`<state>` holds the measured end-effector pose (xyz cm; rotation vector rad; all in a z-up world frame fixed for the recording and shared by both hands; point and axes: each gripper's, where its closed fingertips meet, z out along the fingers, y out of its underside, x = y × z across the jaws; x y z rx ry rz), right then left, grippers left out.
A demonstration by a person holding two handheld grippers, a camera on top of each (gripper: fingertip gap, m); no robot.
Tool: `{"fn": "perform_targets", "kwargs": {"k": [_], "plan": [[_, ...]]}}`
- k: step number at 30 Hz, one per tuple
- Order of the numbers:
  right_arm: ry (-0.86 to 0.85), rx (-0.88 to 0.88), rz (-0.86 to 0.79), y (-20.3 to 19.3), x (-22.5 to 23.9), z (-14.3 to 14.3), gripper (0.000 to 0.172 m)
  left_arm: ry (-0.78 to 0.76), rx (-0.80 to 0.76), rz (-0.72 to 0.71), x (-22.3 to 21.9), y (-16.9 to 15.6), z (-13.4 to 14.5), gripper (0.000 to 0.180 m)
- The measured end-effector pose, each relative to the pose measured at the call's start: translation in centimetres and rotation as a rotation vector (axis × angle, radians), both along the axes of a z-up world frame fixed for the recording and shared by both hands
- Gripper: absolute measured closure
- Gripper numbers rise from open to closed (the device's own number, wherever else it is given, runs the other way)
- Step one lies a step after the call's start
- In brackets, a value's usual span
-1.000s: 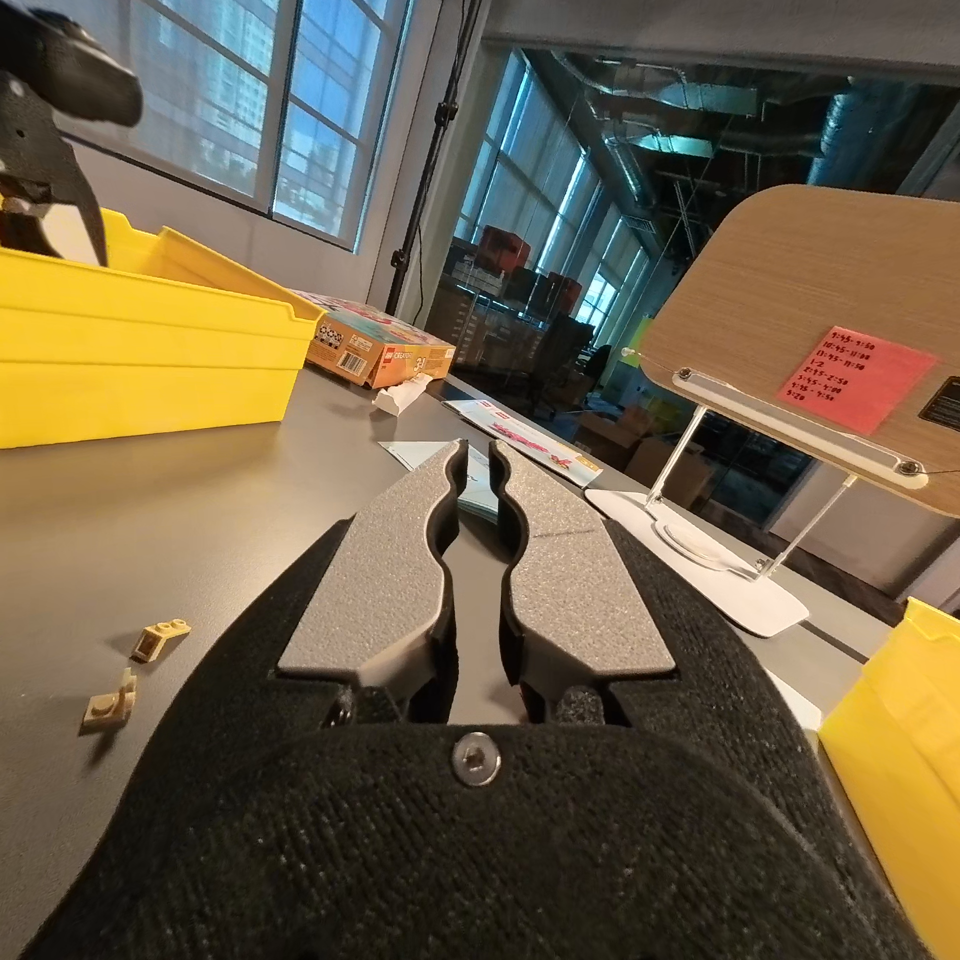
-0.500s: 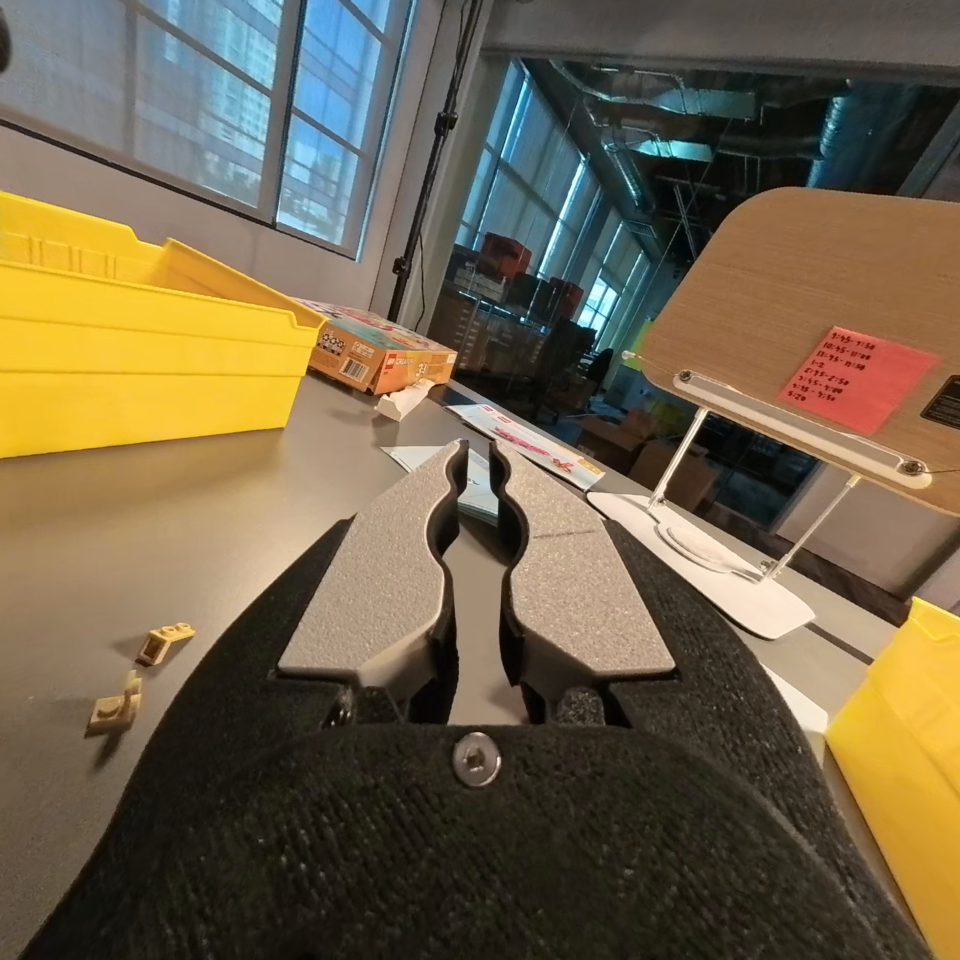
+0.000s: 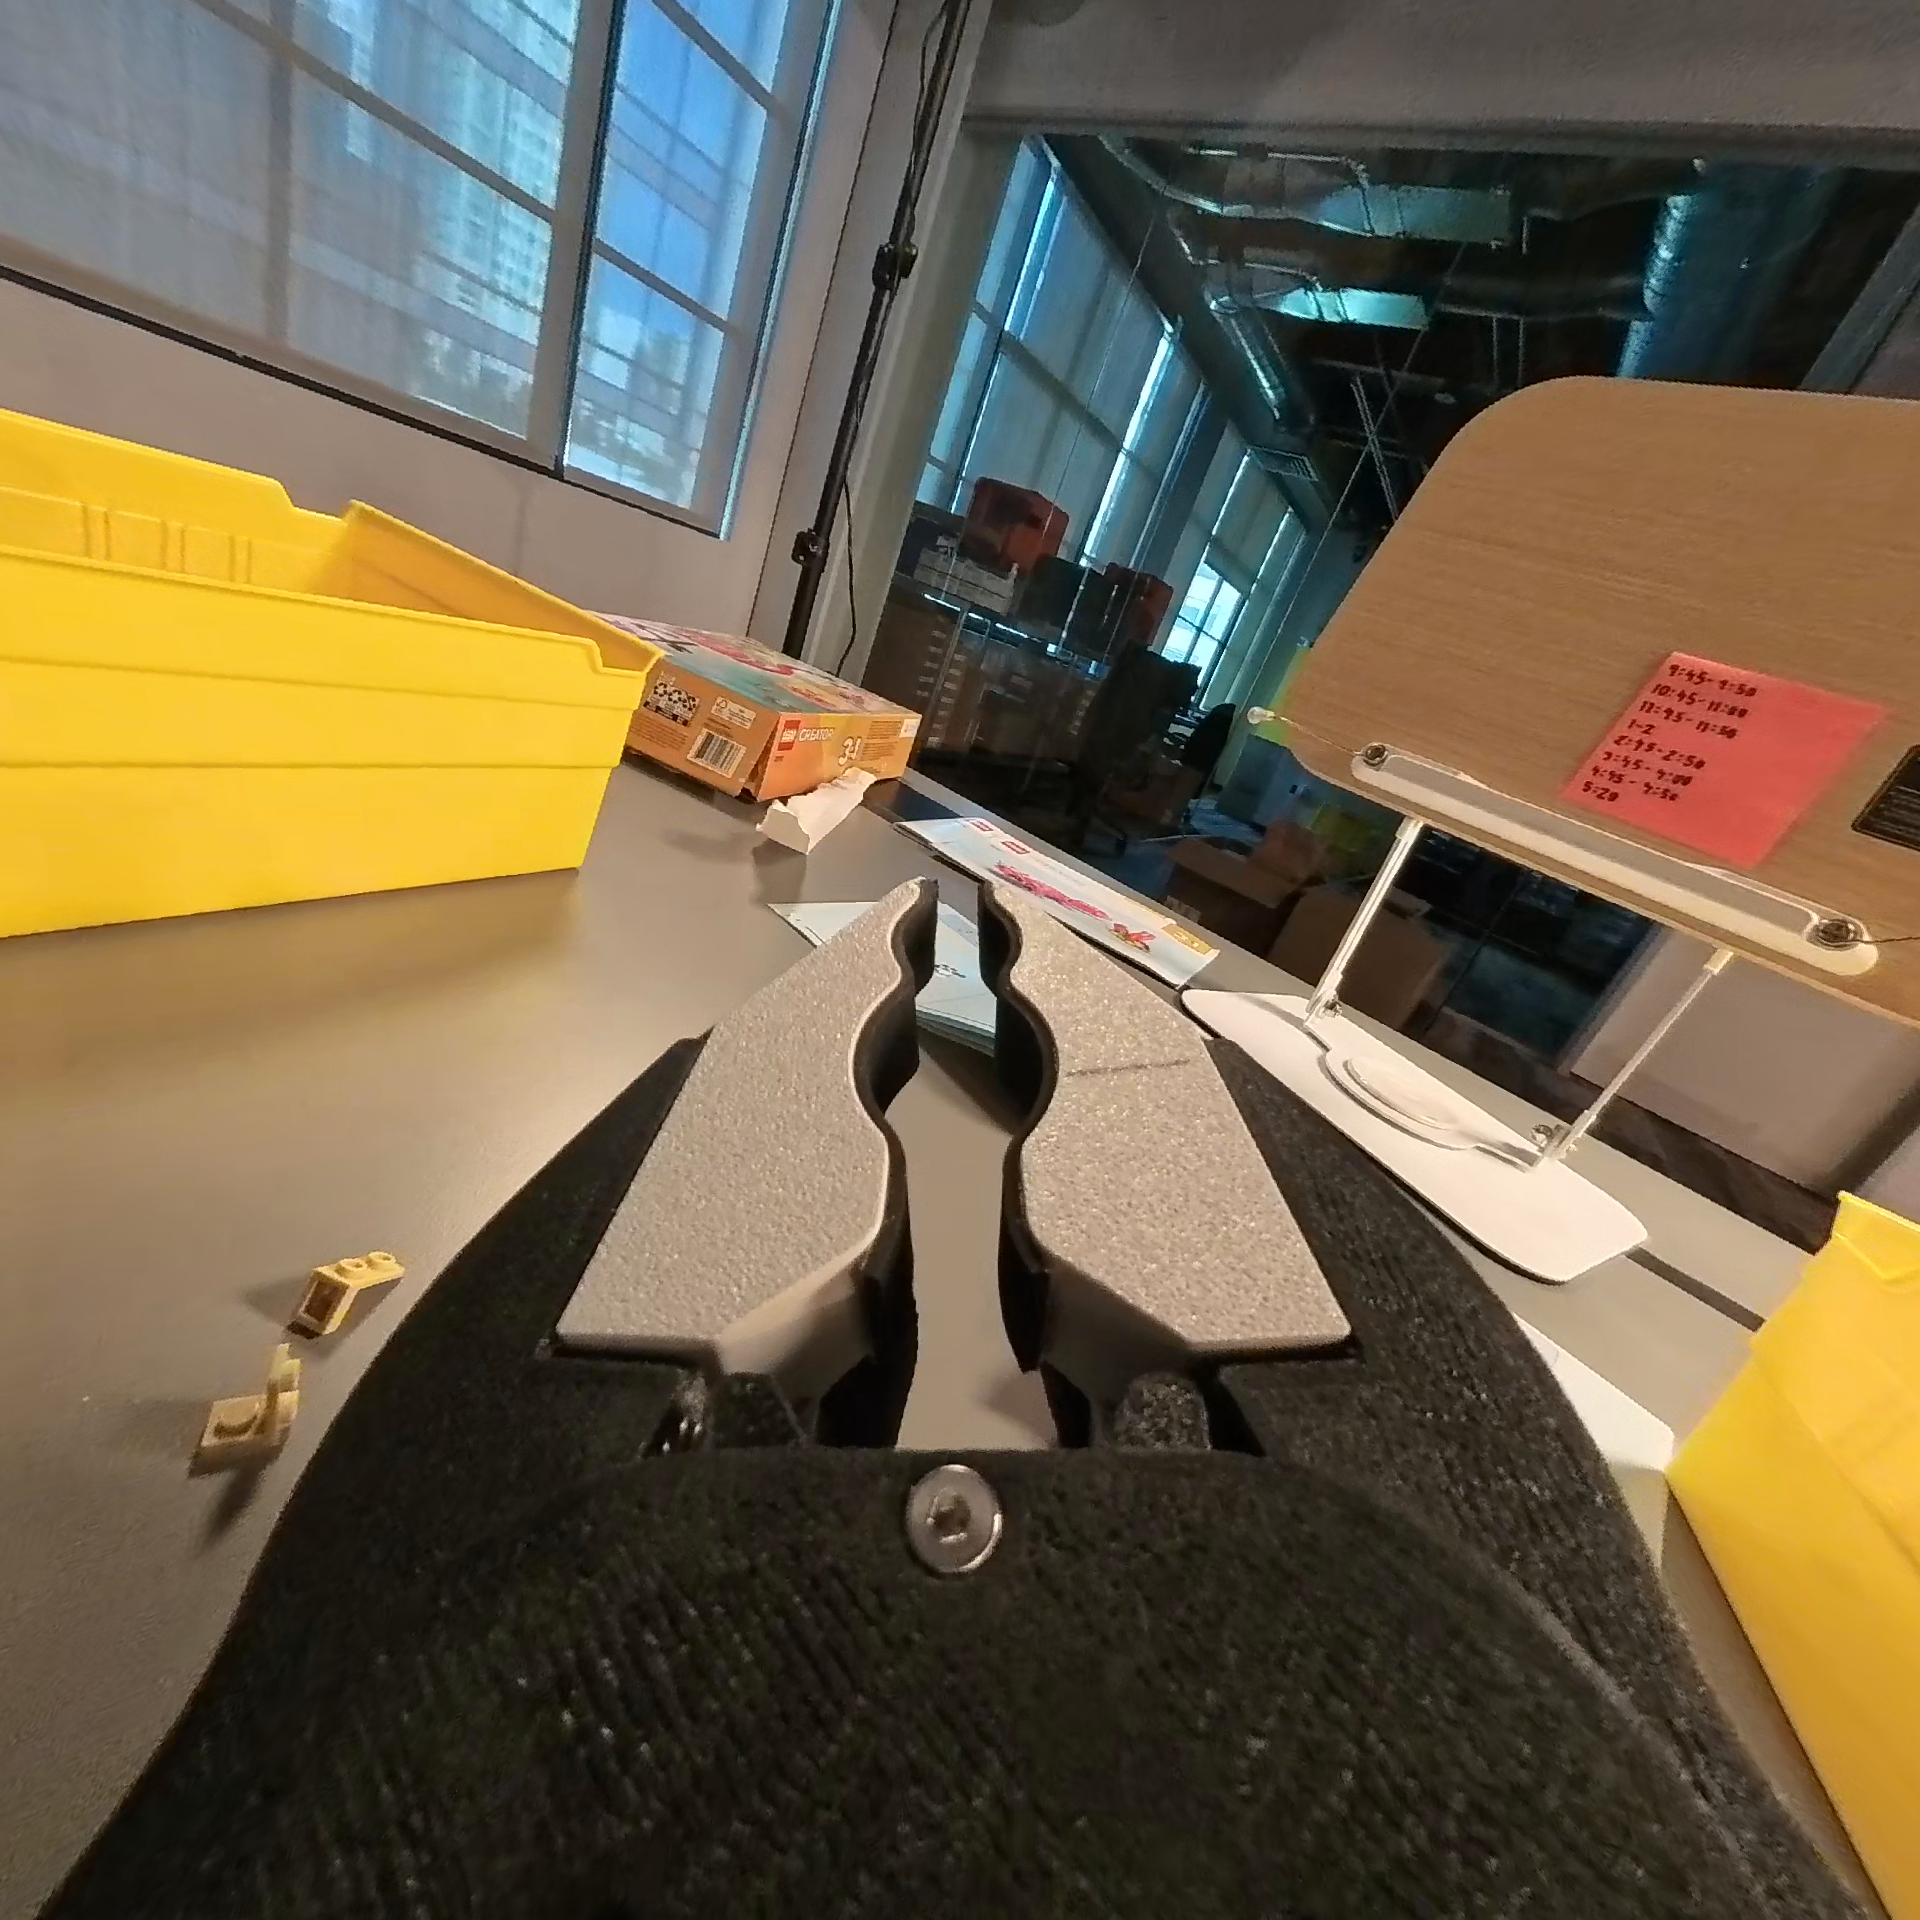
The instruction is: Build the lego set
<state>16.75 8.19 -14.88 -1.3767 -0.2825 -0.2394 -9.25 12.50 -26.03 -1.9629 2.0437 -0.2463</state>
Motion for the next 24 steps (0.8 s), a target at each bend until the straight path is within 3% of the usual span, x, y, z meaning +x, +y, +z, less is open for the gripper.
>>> {"fn": "perform_targets", "kwargs": {"k": [3,5,8,13,17,21,23,24], "plan": [[0.002,0.001,0.003,0.0,-0.1,0.0,0.166,-0.010,-0.158,-0.021,-0.3,-2.1,-0.1,0.161],[0.002,0.001,0.006,0.0,-0.1,0.0,0.166,-0.022,-0.172,-0.001,-0.3,-2.1,-0.1,0.161],[0.001,0.000,0.009,0.0,-0.2,0.0,0.166,-0.049,-0.182,0.027,-0.4,-1.8,0.3,0.145],[0.003,-0.001,0.009,0.0,-0.2,0.0,0.166,-0.111,-0.210,0.105,0.3,-1.3,0.7,0.148],[0.002,-0.002,0.008,0.0,-0.2,0.0,0.166,-0.074,-0.179,0.121,0.3,-1.3,-0.2,0.153],[0.001,-0.002,0.007,0.0,-0.2,0.0,0.166,-0.050,-0.068,0.168,0.1,0.6,0.0,0.171],[0.001,-0.002,0.008,0.0,-0.3,0.0,0.166,-0.068,0.013,0.206,0.0,2.7,0.8,0.168],[0.000,-0.003,0.007,0.0,-0.2,-0.1,0.166,-0.111,0.016,0.234,0.5,3.4,1.5,0.158]]}}
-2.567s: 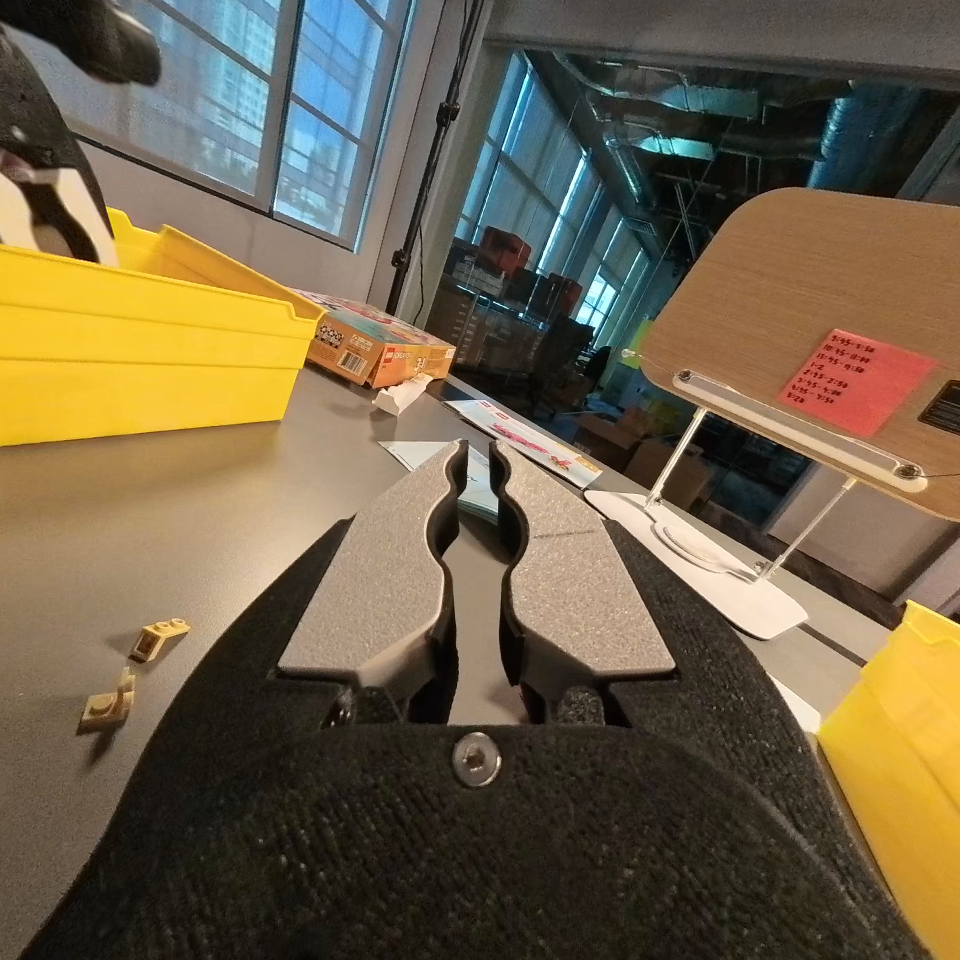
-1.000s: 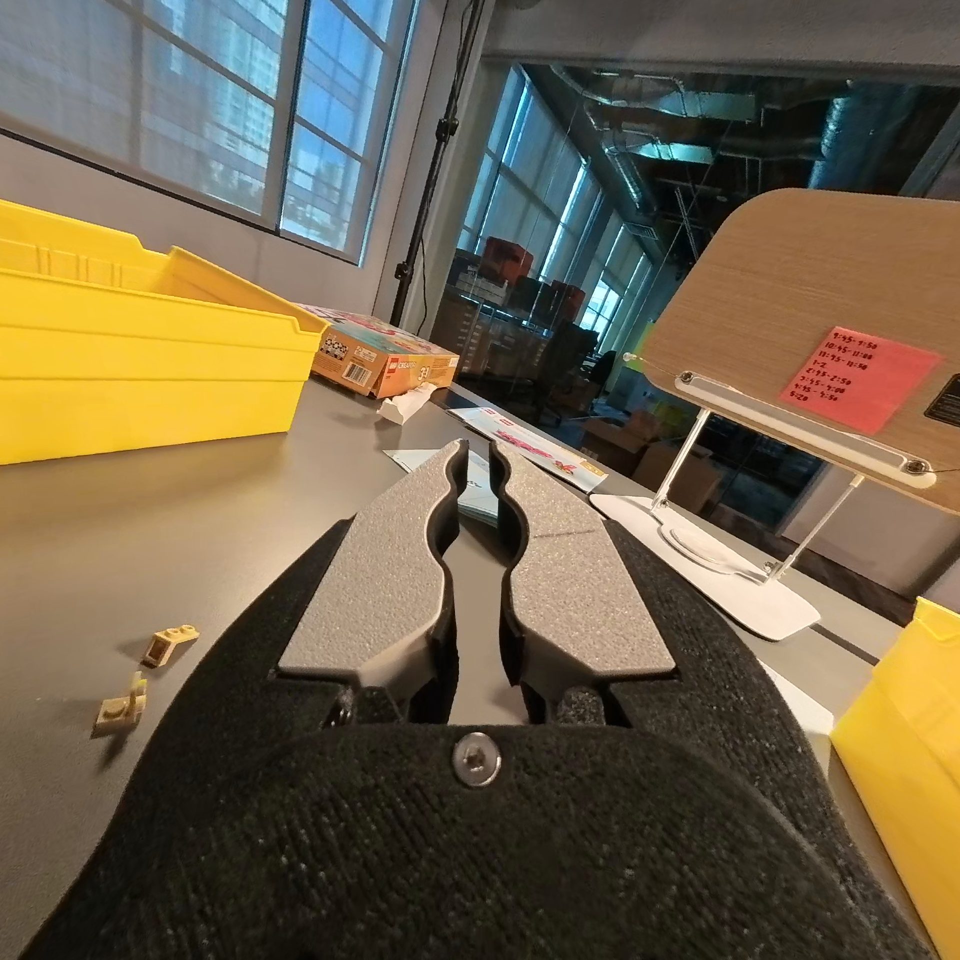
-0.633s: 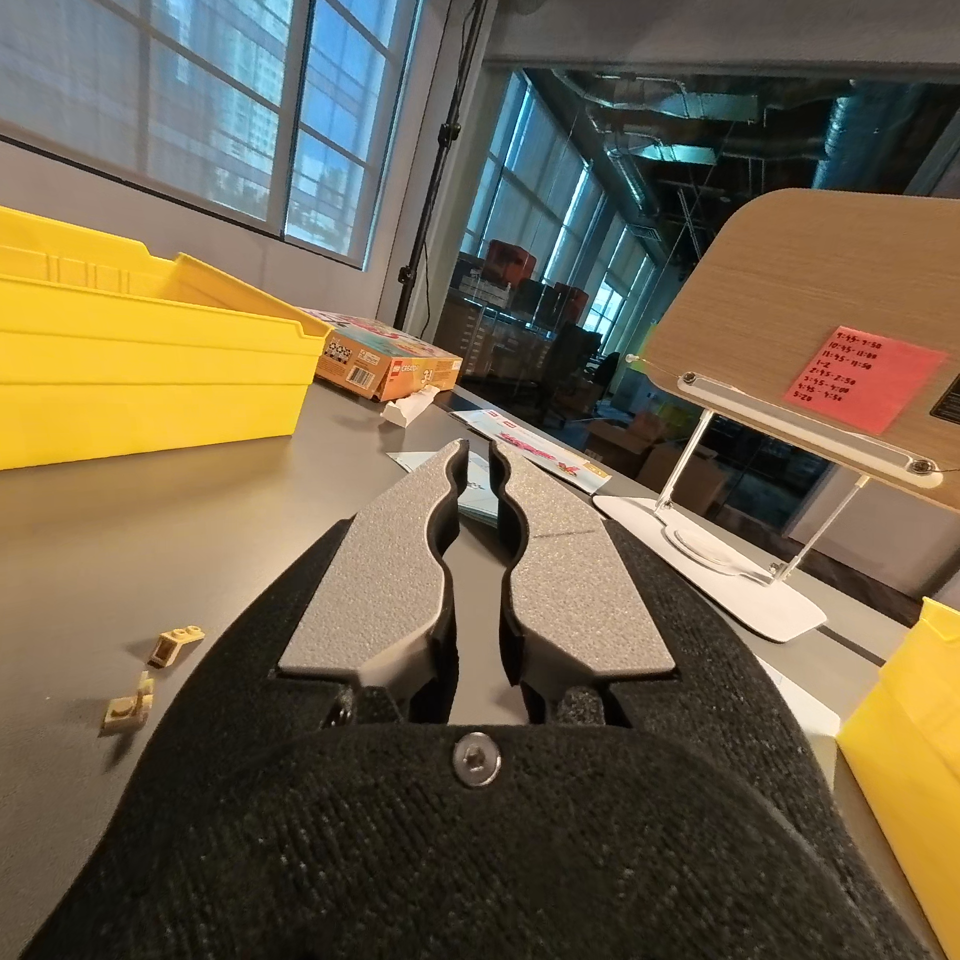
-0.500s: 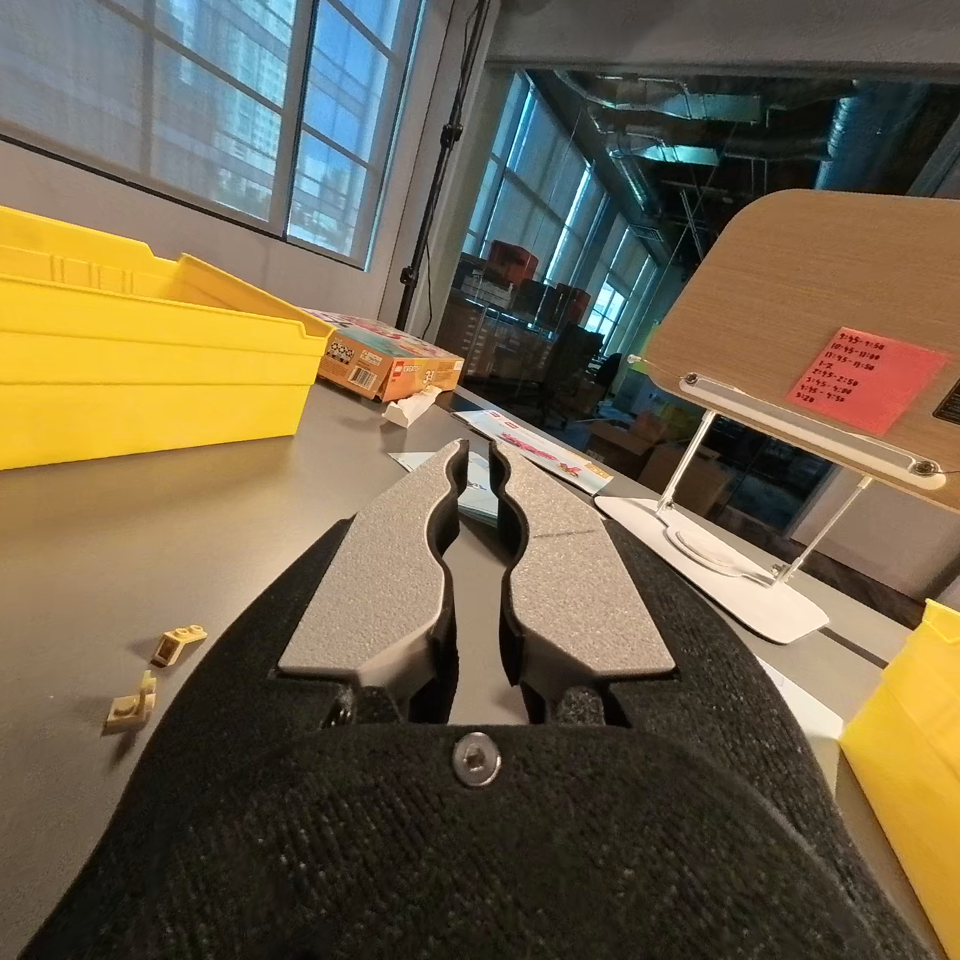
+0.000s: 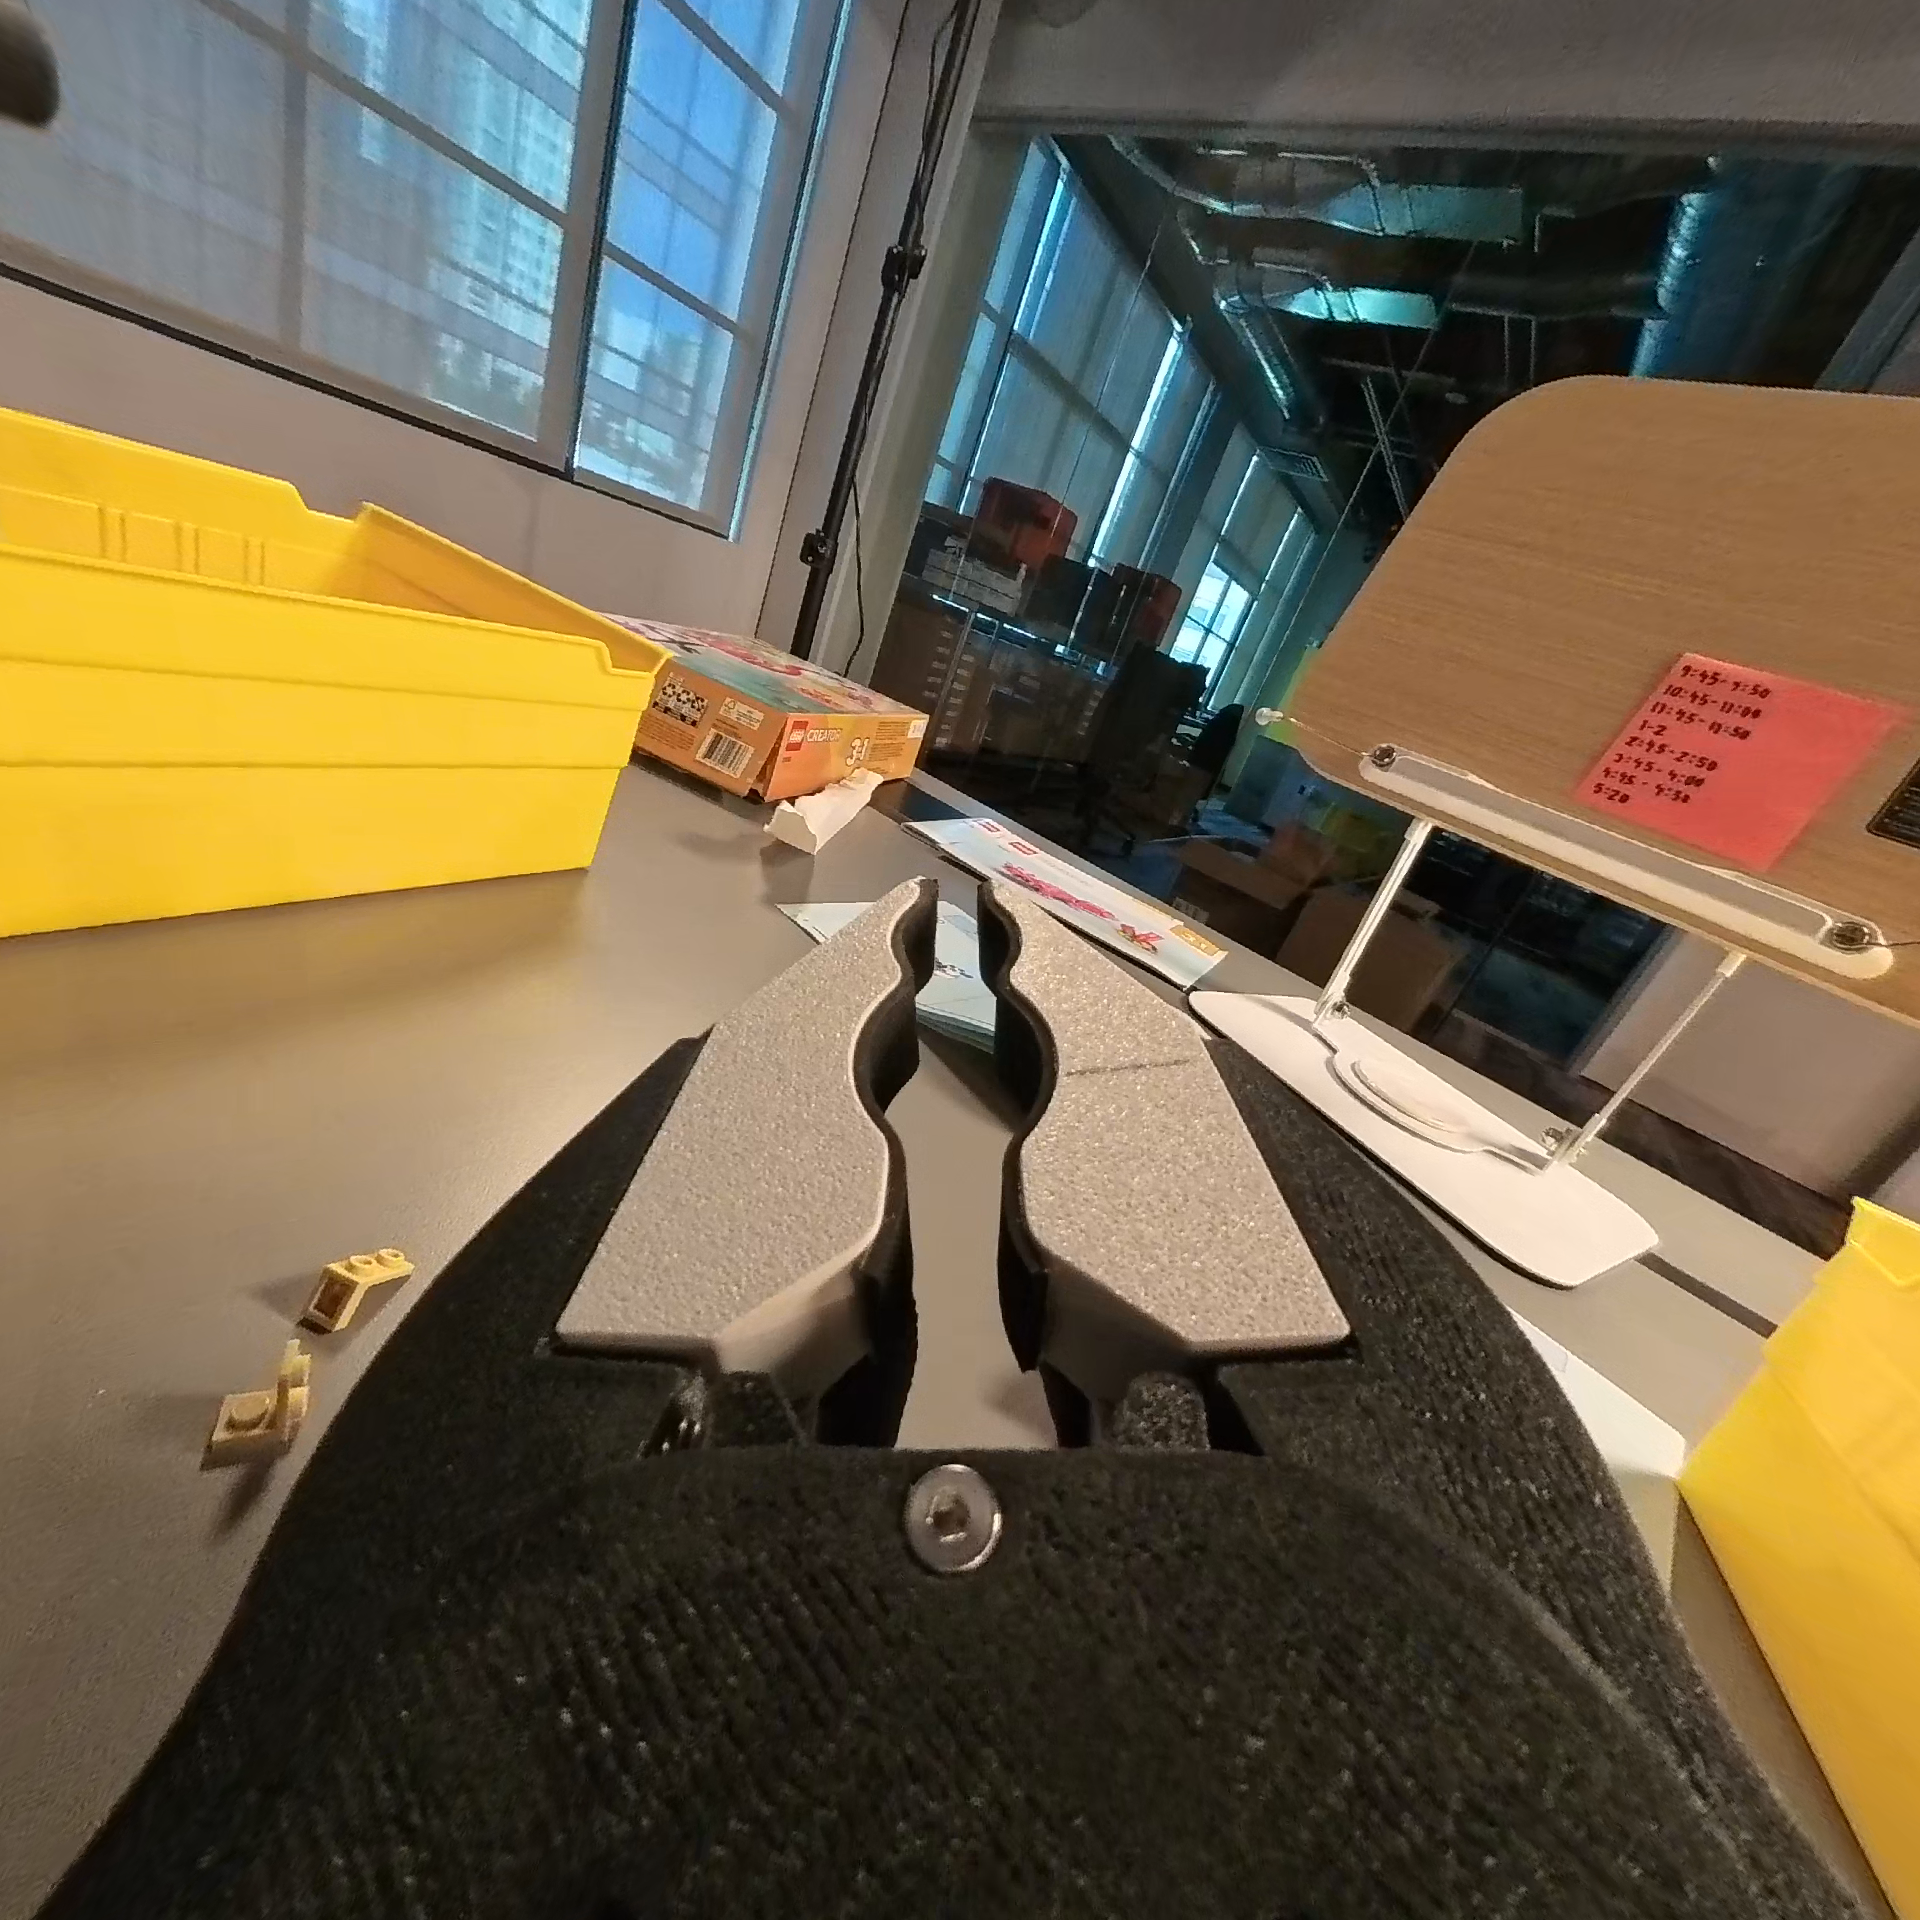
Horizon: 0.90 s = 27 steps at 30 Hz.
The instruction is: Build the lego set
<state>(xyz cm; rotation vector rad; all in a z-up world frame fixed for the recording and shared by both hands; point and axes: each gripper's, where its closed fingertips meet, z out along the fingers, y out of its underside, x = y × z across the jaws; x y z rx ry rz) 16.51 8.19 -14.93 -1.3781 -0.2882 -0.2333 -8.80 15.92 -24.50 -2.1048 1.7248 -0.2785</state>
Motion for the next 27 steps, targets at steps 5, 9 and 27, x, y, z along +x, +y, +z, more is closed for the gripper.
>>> {"fn": "perform_targets", "kwargs": {"k": [5,9,27], "plan": [[0.002,-0.003,-0.005,0.0,0.1,0.0,0.166,-0.137,-0.077,-0.031,2.9,1.7,1.7,0.136],[0.000,-0.006,-0.008,0.0,0.2,-0.1,0.166,-0.104,-0.004,-0.179,5.0,3.5,0.6,0.106],[0.002,-0.008,0.000,-0.1,0.1,-0.1,0.166,0.101,-0.376,-0.484,1.9,-1.5,-0.3,0.112]]}}
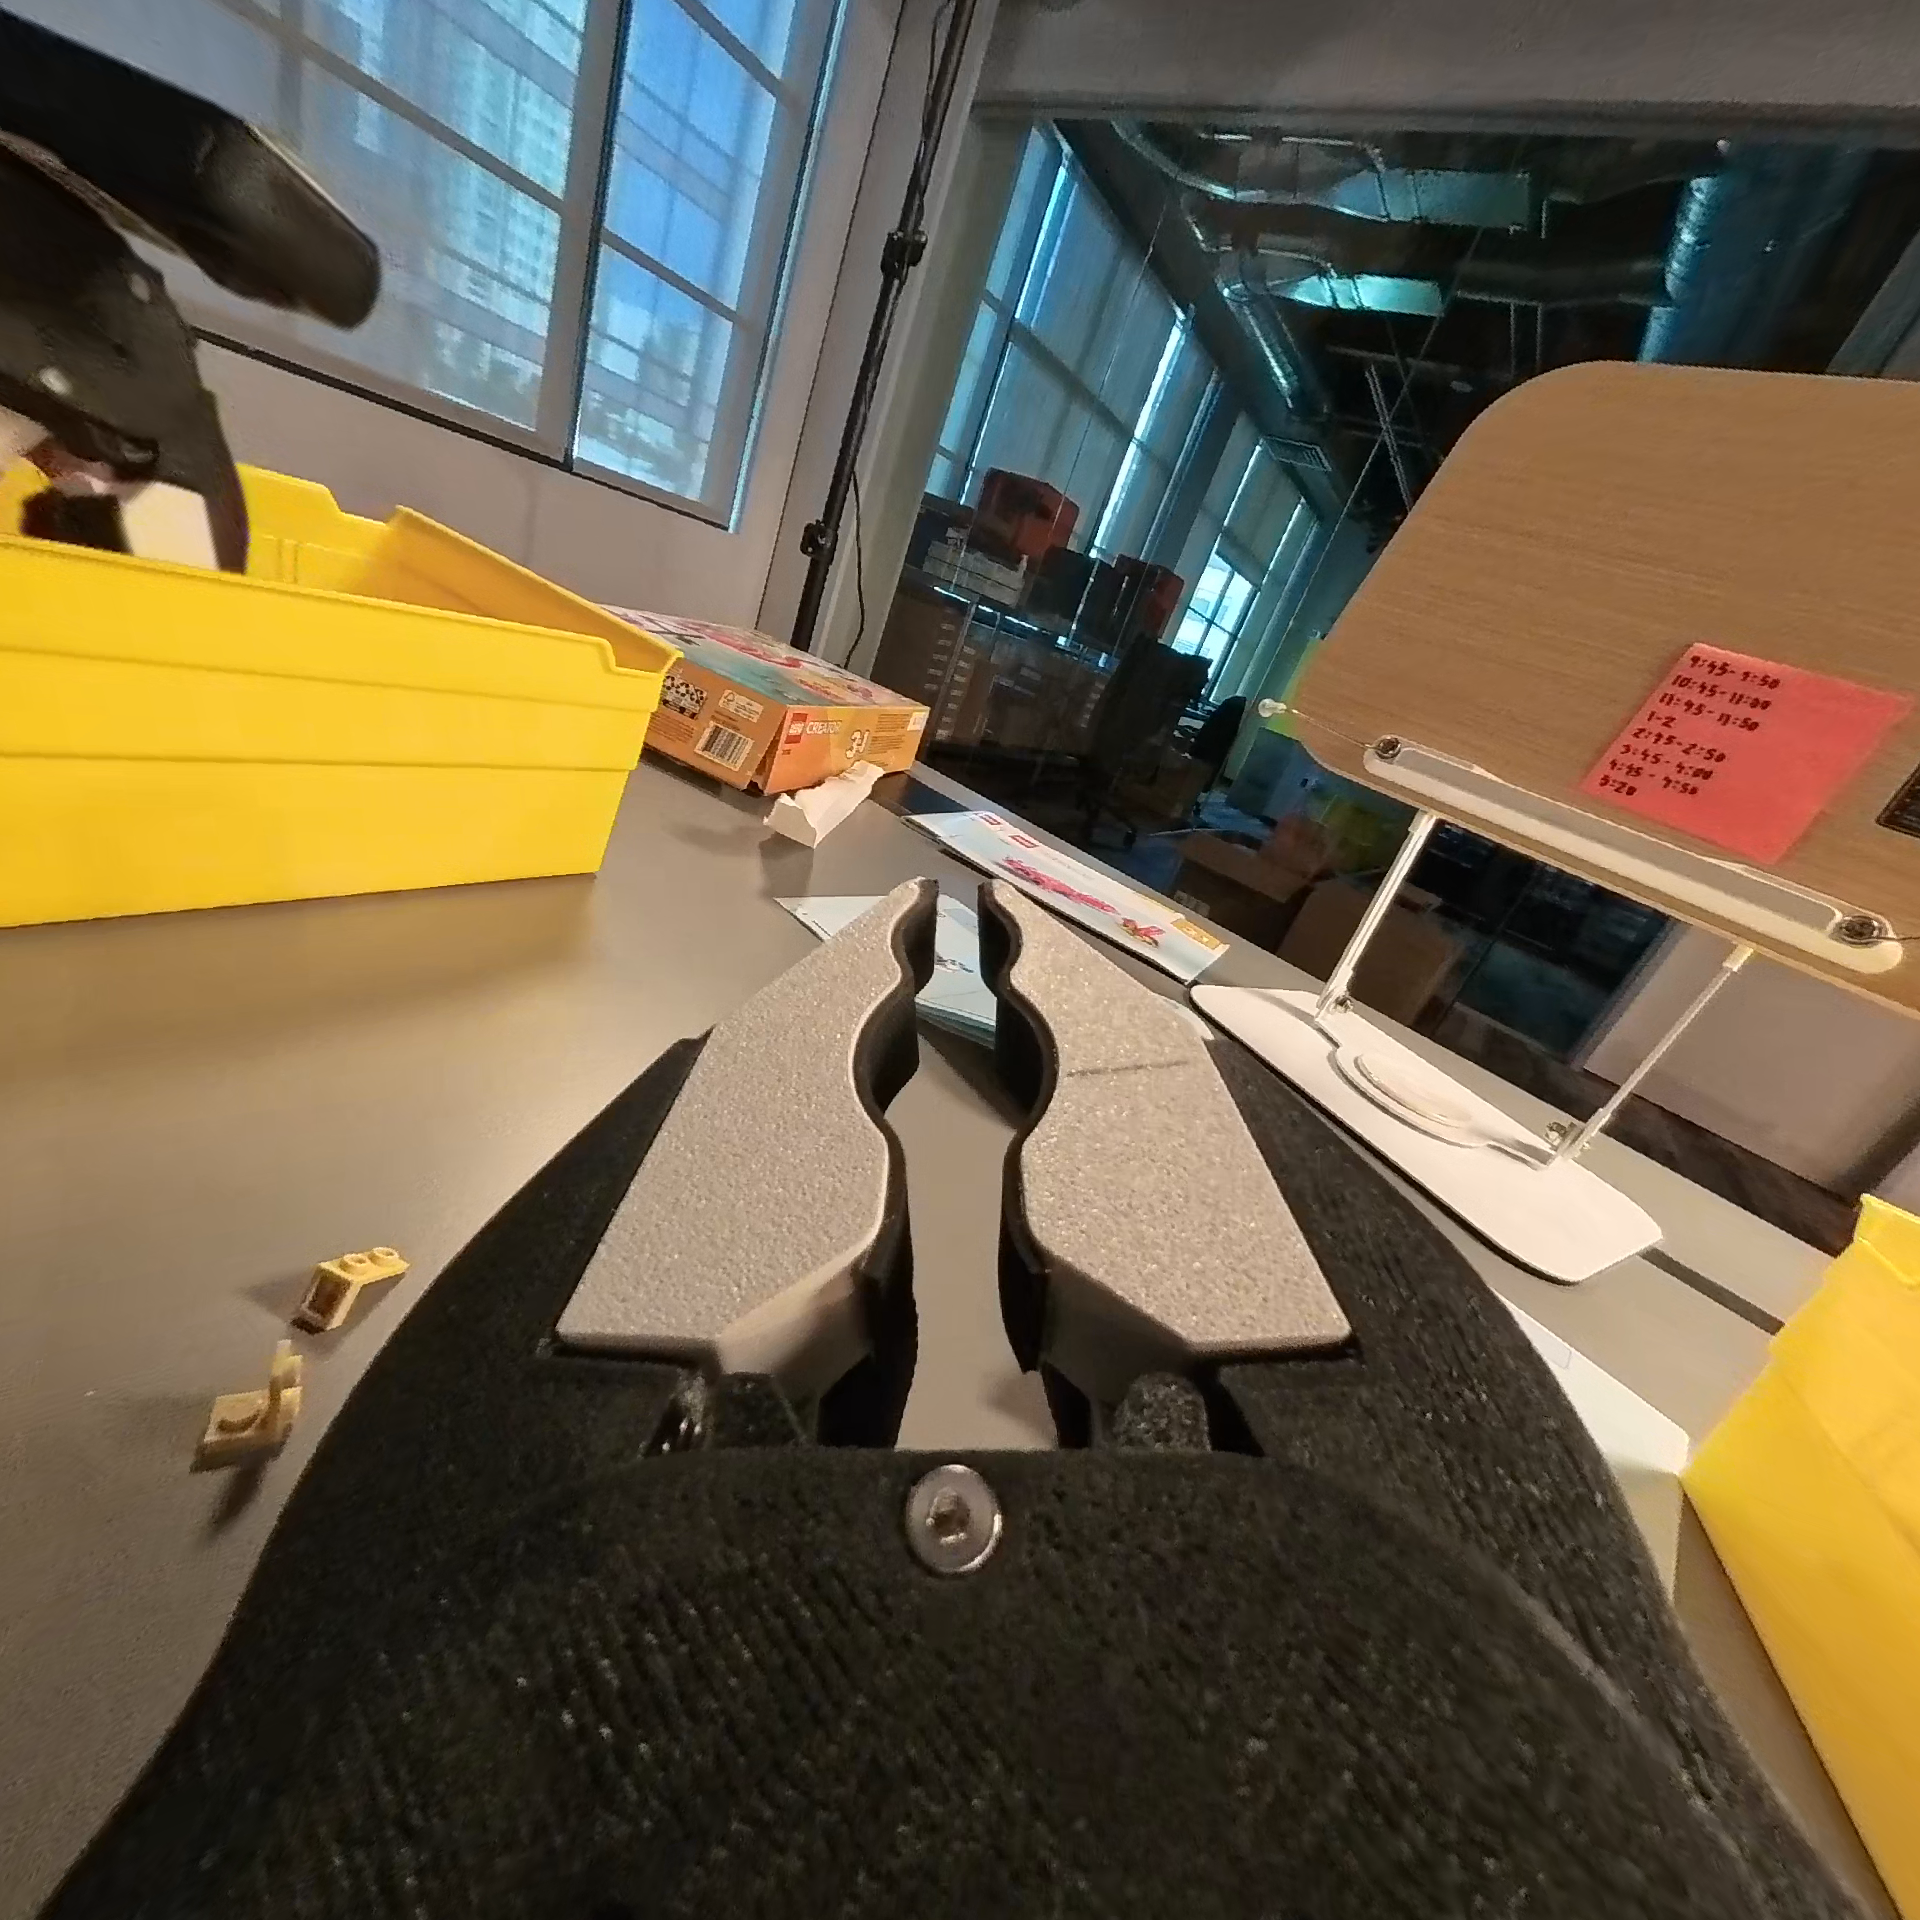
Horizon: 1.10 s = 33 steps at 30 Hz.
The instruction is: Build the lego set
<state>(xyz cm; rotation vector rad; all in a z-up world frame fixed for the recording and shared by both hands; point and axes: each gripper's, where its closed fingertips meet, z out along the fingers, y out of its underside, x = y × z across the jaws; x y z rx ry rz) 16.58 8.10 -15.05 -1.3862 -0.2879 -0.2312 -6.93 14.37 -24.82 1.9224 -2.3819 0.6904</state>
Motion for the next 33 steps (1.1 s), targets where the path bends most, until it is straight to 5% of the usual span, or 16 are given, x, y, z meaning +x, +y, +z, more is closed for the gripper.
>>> {"fn": "perform_targets", "kwargs": {"k": [3,6,10,17,26,29,33], "plan": [[0.001,0.002,0.003,0.0,0.0,0.0,0.166,-0.069,0.089,0.045,1.0,2.5,0.4,0.115],[-0.001,0.001,0.003,0.0,-0.1,0.0,0.166,-0.203,0.254,0.235,3.6,7.9,1.9,0.125],[0.003,0.000,0.001,0.0,0.0,0.0,0.166,-0.154,0.412,0.310,4.3,11.9,1.0,0.123],[0.006,0.002,0.006,-0.1,-0.1,0.1,0.166,-0.037,0.344,0.160,3.2,10.7,-1.3,0.130],[0.000,0.002,0.021,-0.1,-0.5,0.1,0.166,0.016,0.118,0.039,-0.9,2.7,-0.5,0.134],[-0.007,0.002,0.026,-0.1,-0.6,0.1,0.166,-0.087,0.225,0.195,-0.3,4.8,1.2,0.134],[-0.012,-0.001,0.030,-0.1,-0.8,0.0,0.166,-0.046,0.555,0.425,-1.7,11.9,2.6,0.139]]}}
